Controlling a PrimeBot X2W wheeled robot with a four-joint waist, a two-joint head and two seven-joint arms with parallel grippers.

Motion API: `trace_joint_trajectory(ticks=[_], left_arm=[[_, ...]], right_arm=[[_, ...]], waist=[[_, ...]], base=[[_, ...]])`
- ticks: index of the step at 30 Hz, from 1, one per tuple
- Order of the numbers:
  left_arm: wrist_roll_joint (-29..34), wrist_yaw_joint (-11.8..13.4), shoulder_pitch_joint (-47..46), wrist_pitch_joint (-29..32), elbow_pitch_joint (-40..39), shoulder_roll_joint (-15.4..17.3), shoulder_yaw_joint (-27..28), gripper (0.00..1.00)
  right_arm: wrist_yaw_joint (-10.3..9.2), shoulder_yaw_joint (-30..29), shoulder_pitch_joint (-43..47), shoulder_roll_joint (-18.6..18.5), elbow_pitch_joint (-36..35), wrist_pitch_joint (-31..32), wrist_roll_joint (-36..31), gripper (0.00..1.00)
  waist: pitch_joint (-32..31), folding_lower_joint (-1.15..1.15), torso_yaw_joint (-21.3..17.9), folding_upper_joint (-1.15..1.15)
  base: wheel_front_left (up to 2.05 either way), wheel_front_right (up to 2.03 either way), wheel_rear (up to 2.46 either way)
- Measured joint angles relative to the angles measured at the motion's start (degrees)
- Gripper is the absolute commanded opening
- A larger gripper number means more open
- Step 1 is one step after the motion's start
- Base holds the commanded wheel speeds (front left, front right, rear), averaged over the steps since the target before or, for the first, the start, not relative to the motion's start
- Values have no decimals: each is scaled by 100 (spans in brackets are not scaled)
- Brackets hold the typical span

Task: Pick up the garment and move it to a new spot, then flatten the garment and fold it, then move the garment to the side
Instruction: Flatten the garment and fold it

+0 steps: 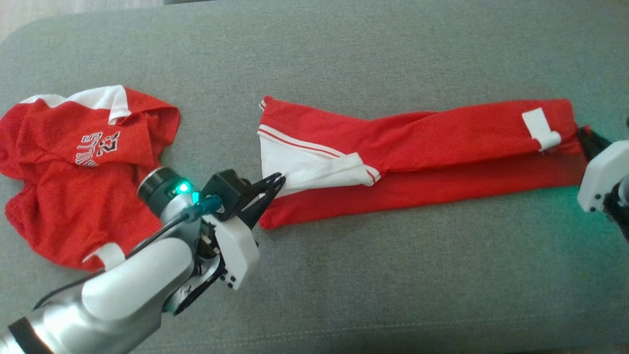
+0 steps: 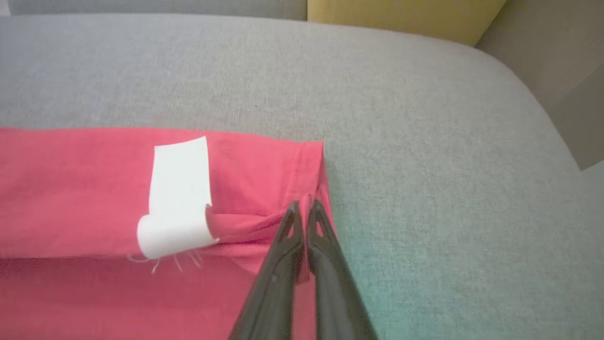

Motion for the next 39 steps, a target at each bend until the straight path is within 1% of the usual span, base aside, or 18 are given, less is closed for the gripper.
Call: trace_joint_trajectory(ticks=[5,11,12,13,14,15,16,21,25,27,28,29,30,32,34,36,38,39], left_arm=[[-8,1,109,-1,152,-74,-32,0],[-120,-7,150,-1,336,-254,-34,0],[-141,-10,169,-1,375,-274,-34,0],[-167,-38,188,0,422,-296,-35,0],[-167,-47,200,-8,455,-311,-36,40],[-168,-13,209,-66,475,-320,-20,89],[-198,58,212,-156,488,-331,34,100],[-431,271,210,-519,582,-343,432,100],[-568,471,232,-761,584,-393,764,100],[-634,603,321,-879,576,-413,1001,100],[-743,755,475,-937,527,-465,1314,100],[-788,829,577,-970,475,-498,1508,100],[-788,829,577,-970,475,-498,1508,100],[-795,968,802,-975,343,-592,1971,100],[-633,1062,1048,-976,94,-748,2554,100],[-402,1068,1326,-977,-99,-939,3081,100],[67,1102,1633,-1002,-148,-1025,3336,100],[231,1114,1818,-1012,-149,-1091,3482,100]], right_arm=[[0,246,186,-198,-316,539,210,0],[0,361,201,-296,-448,771,249,0],[0,359,203,-296,-441,789,247,31],[0,343,204,-294,-413,790,242,100],[0,322,203,-293,-364,790,238,100],[0,280,204,-288,-310,789,223,100],[0,188,206,-277,-234,784,214,100],[0,-454,207,-170,30,365,314,100],[0,-864,206,68,-4,-293,314,100],[0,-978,210,194,-188,-697,314,100],[0,-1094,229,320,-420,-1125,270,100],[0,-1163,263,376,-550,-1350,218,100],[0,-1163,263,376,-550,-1350,218,100],[0,-1397,369,509,-775,-1621,171,100],[0,-1658,552,636,-1036,-1742,59,100],[0,-1949,800,809,-1347,-1796,-135,100],[0,-2227,1109,1009,-1709,-1808,-428,100],[0,-2346,1293,1088,-1946,-1808,-709,100]], waist=[[-3,0,-51,0],[15,0,-89,0],[14,0,-92,0],[9,0,-96,0],[-5,0,-101,0],[-27,0,-109,0],[-55,0,-115,0],[-268,0,-137,0],[-453,0,-172,0],[-537,0,-204,0],[-625,0,-241,0],[-668,0,-260,0],[-668,0,-260,0],[-749,0,-295,0],[-817,0,-328,0],[-882,0,-359,0],[-938,0,-388,0],[-959,0,-403,0]], base=[[0,0,0],[0,0,0],[0,0,0],[0,0,0],[0,0,0],[0,0,0],[0,0,0],[0,0,0],[0,0,0],[0,0,0],[0,0,0],[0,0,0],[0,0,0],[0,0,0],[0,0,0],[0,0,0],[0,0,0],[0,0,0]])
